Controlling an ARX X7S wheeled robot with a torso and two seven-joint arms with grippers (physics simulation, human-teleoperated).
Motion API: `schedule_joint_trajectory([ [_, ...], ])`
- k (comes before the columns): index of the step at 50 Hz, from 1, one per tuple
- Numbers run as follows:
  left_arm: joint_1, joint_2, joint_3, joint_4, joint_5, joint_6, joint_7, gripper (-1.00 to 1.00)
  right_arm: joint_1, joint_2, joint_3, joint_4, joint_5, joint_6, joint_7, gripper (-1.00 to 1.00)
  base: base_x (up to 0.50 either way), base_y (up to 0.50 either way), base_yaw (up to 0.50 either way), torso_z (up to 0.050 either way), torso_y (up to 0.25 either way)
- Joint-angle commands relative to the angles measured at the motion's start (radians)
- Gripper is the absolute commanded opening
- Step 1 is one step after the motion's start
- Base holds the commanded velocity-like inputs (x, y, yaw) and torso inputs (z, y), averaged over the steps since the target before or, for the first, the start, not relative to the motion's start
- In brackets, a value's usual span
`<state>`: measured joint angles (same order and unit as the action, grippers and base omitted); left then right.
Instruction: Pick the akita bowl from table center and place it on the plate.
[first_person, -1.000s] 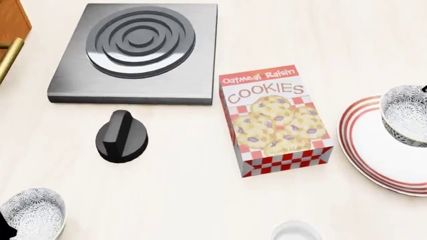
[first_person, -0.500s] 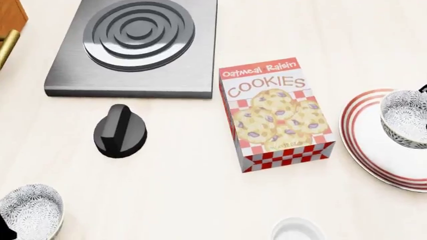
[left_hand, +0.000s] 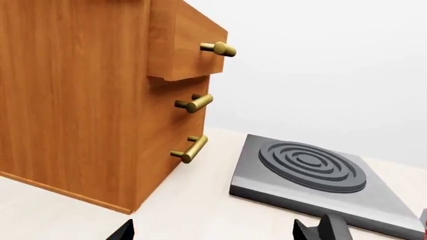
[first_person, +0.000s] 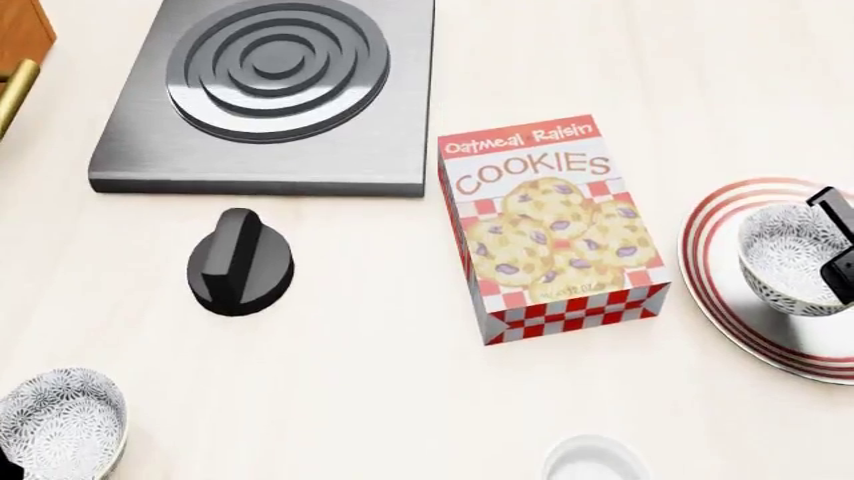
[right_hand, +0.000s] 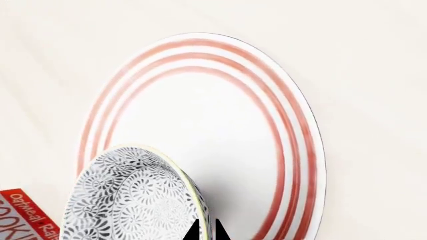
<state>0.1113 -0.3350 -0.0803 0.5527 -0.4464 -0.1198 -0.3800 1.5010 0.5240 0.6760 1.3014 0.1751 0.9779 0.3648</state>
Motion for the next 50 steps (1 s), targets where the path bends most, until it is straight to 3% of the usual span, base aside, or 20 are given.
schedule_joint_trajectory([
  [1, 0.005, -0.004, 0.001, 0.004, -0.002, 0.003, -0.002, 1.0, 0.025, -0.015, 0.117, 0.007, -0.128, -0.022, -0.033, -1.0, 0.0, 0.0, 0.0, 0.0, 0.0],
  [42, 0.024, -0.017, 0.017, 0.022, -0.001, 0.019, -0.003, 1.0, -0.006, -0.01, 0.189, 0.007, -0.172, -0.083, -0.031, -1.0, 0.0, 0.0, 0.0, 0.0, 0.0],
  [43, 0.025, -0.018, 0.018, 0.024, -0.001, 0.019, -0.003, 1.0, -0.006, -0.01, 0.19, 0.007, -0.172, -0.084, -0.029, 1.0, 0.0, 0.0, 0.0, 0.0, 0.0],
  [50, 0.025, -0.021, 0.02, 0.029, -0.003, 0.017, -0.005, 1.0, -0.004, -0.007, 0.198, 0.007, -0.169, -0.101, -0.03, 1.0, 0.0, 0.0, 0.0, 0.0, 0.0],
])
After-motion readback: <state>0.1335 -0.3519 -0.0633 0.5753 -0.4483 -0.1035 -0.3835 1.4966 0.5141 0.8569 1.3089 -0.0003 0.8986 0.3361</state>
